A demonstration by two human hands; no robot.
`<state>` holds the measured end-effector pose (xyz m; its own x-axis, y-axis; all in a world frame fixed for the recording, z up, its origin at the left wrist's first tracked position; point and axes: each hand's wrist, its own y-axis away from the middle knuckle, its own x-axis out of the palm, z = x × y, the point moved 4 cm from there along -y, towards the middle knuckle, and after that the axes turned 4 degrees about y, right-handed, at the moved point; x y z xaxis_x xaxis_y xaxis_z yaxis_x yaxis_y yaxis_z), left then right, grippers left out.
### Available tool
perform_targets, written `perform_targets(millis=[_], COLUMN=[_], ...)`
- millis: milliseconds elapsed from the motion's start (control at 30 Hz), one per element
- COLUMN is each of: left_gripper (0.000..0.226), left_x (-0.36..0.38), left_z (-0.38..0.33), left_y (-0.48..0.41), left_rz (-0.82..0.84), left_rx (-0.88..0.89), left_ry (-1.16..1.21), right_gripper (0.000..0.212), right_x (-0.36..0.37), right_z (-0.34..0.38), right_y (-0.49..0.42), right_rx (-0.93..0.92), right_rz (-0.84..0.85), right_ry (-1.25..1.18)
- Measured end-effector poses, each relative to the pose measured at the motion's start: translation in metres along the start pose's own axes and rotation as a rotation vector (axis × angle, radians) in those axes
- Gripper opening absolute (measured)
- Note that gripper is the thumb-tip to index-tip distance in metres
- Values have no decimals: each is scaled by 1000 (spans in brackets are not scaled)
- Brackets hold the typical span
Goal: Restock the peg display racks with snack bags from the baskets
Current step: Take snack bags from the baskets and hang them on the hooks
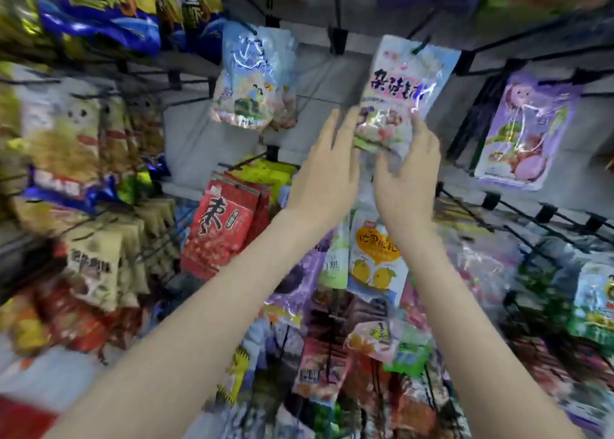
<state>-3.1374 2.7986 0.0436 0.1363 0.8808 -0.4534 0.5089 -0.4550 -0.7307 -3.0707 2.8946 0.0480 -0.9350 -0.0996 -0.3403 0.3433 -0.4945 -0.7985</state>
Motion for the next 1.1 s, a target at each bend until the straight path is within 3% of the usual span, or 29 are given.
perform_targets(millis=[100, 333, 467, 567, 667, 800, 867, 1100], left_gripper=[56, 52, 51, 45, 38, 38, 41, 46], left_x=[-15, -45, -40, -22, 3, 57, 95, 247], left_z=[20, 89, 109, 95, 80, 71, 70, 107], left_y=[92, 313, 463, 574, 662, 744, 778, 888], left_rz=[27, 101, 201, 227, 353, 338, 407, 511], left_rx=[-53, -434, -812, -1043, -1260, -1381, -1424, -1300], left_ry=[-57, -229, -274, -270, -226, -198, -205, -303], right_gripper=[48, 38, 39, 38, 39, 36, 38, 48], right_x=[14, 63, 74, 57, 36, 8, -1, 11], right_z=[20, 41, 16, -20, -68, -159, -213, -382], right_y=[83, 278, 429, 536, 609, 678, 707, 808], right_rx=[-77, -111, -80, -5, 16, -10, -35, -200], right_rz=[160, 716, 1099, 1403, 1645, 1865, 1946, 2048], right_ry=[-136, -262, -194, -117, -31, 95, 155, 218])
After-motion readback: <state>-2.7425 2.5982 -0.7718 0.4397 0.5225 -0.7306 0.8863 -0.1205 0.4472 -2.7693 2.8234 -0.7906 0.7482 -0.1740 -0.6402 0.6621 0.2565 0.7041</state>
